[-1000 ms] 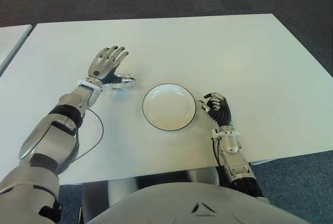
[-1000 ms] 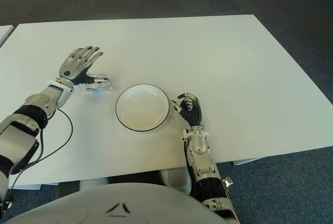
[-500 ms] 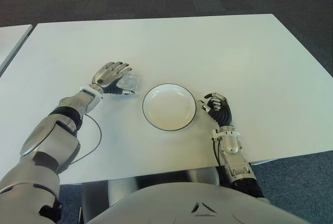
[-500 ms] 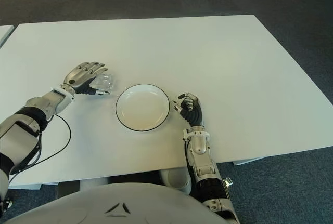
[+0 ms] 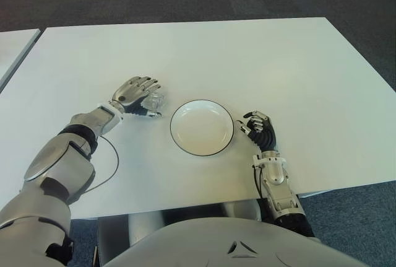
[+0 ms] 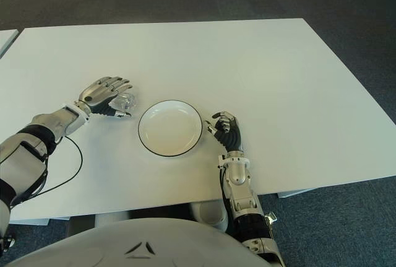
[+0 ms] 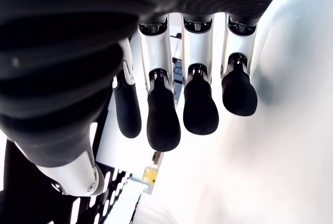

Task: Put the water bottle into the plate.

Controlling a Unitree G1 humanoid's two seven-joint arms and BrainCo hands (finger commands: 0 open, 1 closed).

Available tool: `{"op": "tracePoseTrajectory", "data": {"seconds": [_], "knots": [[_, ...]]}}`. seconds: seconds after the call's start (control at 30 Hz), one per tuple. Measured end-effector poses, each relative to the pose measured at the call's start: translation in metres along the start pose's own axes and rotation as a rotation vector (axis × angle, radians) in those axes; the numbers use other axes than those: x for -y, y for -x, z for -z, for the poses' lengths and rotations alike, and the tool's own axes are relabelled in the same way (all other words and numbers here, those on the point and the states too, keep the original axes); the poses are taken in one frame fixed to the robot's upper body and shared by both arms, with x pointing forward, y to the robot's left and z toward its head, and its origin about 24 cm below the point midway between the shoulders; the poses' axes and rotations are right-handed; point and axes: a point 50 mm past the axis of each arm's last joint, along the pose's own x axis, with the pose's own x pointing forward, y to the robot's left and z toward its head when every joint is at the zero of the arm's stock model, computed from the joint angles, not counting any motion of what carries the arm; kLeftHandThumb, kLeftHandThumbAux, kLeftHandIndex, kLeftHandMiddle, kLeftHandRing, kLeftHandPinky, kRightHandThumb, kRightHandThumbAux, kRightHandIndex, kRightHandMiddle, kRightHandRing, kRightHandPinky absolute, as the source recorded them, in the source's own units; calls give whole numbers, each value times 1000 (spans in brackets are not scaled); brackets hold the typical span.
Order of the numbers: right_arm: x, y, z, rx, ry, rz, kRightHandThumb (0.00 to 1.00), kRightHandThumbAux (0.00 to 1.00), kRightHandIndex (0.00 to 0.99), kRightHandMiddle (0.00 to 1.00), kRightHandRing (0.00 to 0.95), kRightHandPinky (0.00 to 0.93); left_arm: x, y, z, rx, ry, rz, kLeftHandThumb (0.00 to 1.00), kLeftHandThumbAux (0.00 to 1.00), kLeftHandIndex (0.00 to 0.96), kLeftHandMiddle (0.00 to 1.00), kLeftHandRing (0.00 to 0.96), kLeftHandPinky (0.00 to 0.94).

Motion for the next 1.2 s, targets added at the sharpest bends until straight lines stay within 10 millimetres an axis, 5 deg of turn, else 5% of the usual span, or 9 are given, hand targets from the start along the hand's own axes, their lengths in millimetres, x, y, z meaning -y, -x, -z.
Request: {"op": "tracePoseTrajectory", "data": {"seconds": [0.67, 1.2], "knots": [[1, 1, 1, -13, 5, 4, 704, 731, 435, 736, 734, 727, 4, -2, 8, -119, 77, 120, 535, 201, 0, 0, 0, 0], [2, 2, 1, -12, 4, 6, 704, 731, 435, 737, 736, 738, 7, -3, 23, -392, 556, 219, 596, 250, 0, 0, 0, 18]]}}
